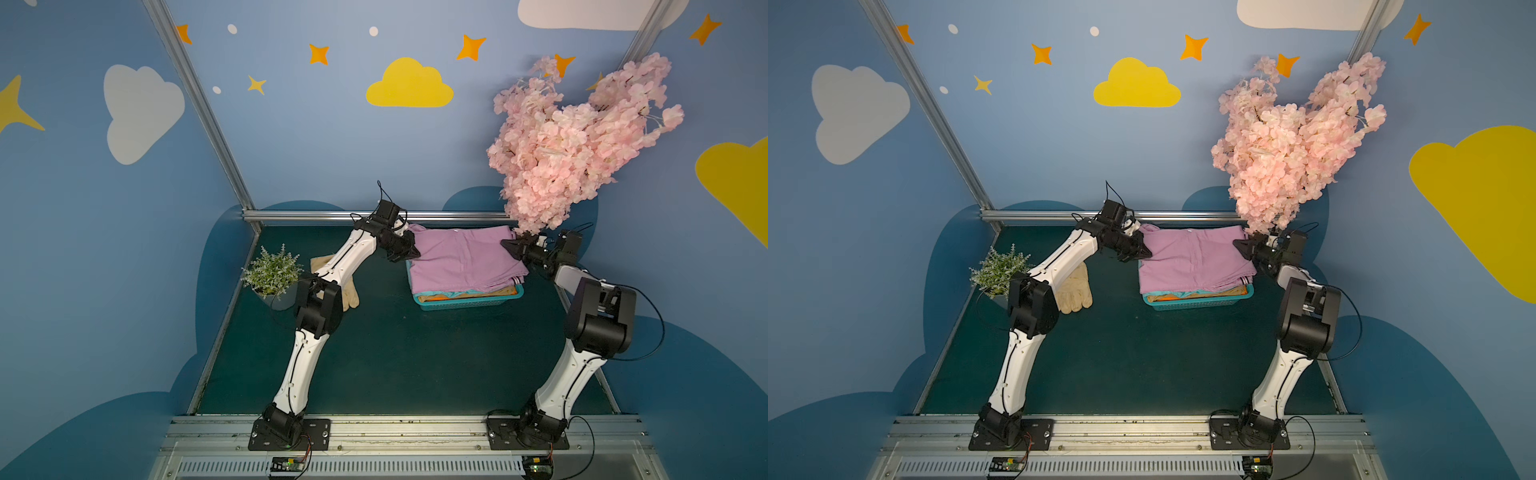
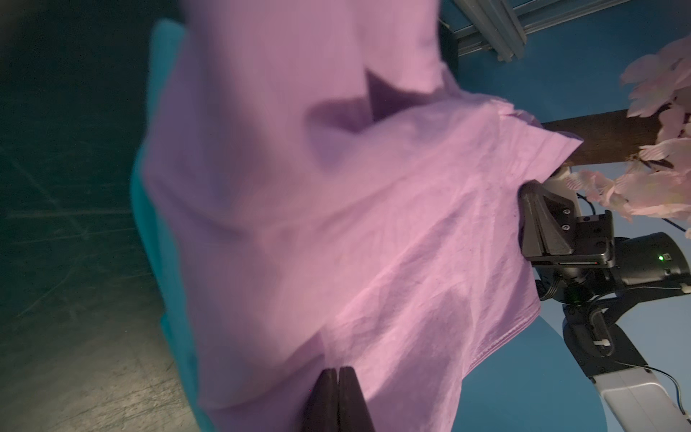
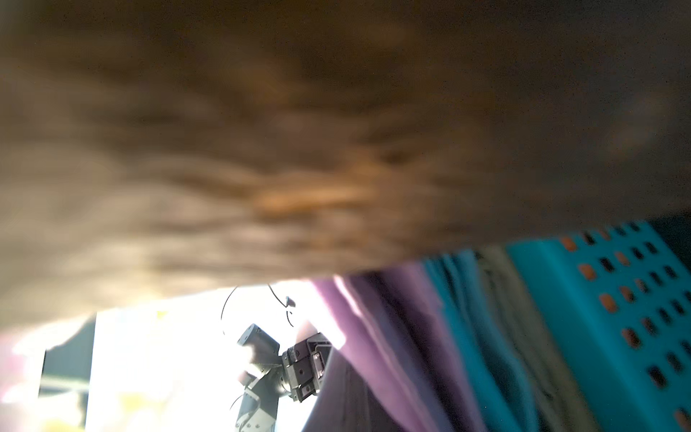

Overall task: Put the folded long pants in the basket
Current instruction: Place the long pant in the basket, then reset both arms

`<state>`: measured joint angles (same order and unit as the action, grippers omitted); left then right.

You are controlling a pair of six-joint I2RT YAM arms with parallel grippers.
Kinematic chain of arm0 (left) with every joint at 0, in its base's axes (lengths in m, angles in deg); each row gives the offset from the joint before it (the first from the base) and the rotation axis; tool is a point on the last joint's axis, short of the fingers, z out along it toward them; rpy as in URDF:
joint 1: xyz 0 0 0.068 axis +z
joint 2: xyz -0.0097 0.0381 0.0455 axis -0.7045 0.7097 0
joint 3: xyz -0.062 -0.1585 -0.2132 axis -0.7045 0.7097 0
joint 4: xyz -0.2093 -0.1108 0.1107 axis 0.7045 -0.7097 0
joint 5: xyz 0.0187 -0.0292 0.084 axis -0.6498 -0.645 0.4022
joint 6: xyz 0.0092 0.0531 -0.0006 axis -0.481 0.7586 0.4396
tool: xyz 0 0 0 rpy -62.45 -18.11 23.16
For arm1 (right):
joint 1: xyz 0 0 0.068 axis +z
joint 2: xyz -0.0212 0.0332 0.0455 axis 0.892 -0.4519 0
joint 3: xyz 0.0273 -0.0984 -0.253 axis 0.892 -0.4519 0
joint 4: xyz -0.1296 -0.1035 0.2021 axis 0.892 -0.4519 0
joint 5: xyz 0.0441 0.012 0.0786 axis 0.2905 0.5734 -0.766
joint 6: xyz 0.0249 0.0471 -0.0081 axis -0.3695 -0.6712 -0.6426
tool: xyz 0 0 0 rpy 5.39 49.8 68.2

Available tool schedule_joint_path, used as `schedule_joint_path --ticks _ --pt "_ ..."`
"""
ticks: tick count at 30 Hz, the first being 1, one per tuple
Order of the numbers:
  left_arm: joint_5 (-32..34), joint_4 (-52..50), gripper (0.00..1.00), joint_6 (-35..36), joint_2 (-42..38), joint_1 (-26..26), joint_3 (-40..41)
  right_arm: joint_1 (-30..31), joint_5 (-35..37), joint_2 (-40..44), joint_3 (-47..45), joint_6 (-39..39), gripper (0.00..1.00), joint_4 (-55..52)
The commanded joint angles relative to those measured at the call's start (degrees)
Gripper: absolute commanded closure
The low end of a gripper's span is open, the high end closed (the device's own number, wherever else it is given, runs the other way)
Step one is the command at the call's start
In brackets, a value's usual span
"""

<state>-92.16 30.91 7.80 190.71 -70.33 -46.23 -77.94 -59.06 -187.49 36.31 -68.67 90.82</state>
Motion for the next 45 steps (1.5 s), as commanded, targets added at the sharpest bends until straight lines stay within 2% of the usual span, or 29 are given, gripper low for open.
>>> schedule_joint_path --ticks 1,7,10,13,18,25,28,29,31,33,35,37,42,45 --pt "0.00 1.48 0.92 0.27 -2.10 -0.04 -2.45 0.56 -0.17 3.72 -0.14 -3.12 0.99 7.17" --pt "-0.84 1.37 0.91 -1.06 2.51 0.50 -8.51 1.39 1.02 -1.98 5.12 -9.35 0.99 12.24" --pt "-0.44 1.04 0.89 -1.36 5.04 0.88 -11.33 2.00 1.37 -5.95 8.78 -9.20 1.00 8.47" --pt "-1.60 0.08 0.88 -2.02 7.16 1.54 -13.16 2.14 2.26 -6.55 8.40 -6.67 1.00 5.55" --pt "-1.29 -1.28 0.86 -0.68 8.17 1.88 -12.62 2.04 5.15 -4.49 7.94 4.62 1.00 -8.46" --pt "-1.45 -2.44 0.83 0.20 5.98 1.95 -12.78 1.06 2.56 0.42 6.73 5.94 0.99 -7.02" --pt "-0.35 -2.86 0.77 1.22 2.59 1.90 -12.58 -0.16 1.14 5.61 4.31 6.31 0.96 -8.82" --pt "0.01 -2.95 0.75 1.80 1.38 1.97 -12.12 -0.59 1.06 7.63 2.99 6.99 0.91 -10.11" --pt "1.78 -3.28 0.72 3.63 -2.55 1.66 -9.71 -1.51 2.00 12.91 0.86 12.53 0.74 -18.73" --pt "4.51 -3.17 0.69 6.50 -7.72 1.12 -5.07 -2.19 7.01 18.07 -0.35 21.38 0.66 -32.36" --pt "9.53 -1.83 0.66 9.75 -14.70 0.20 3.26 -3.35 11.05 23.61 -4.33 25.96 0.61 -36.94" --pt "14.87 3.98 0.63 11.57 -24.19 -0.17 17.36 -4.72 15.65 28.85 -8.93 28.96 0.54 -37.83" --pt "28.85 24.81 0.53 13.02 -50.34 0.85 54.74 -6.37 33.46 37.20 -15.44 36.80 0.39 -42.66" --pt "40.33 36.35 0.34 18.80 -63.00 0.88 74.41 -5.43 42.95 42.06 -22.29 42.57 0.37 -38.65"
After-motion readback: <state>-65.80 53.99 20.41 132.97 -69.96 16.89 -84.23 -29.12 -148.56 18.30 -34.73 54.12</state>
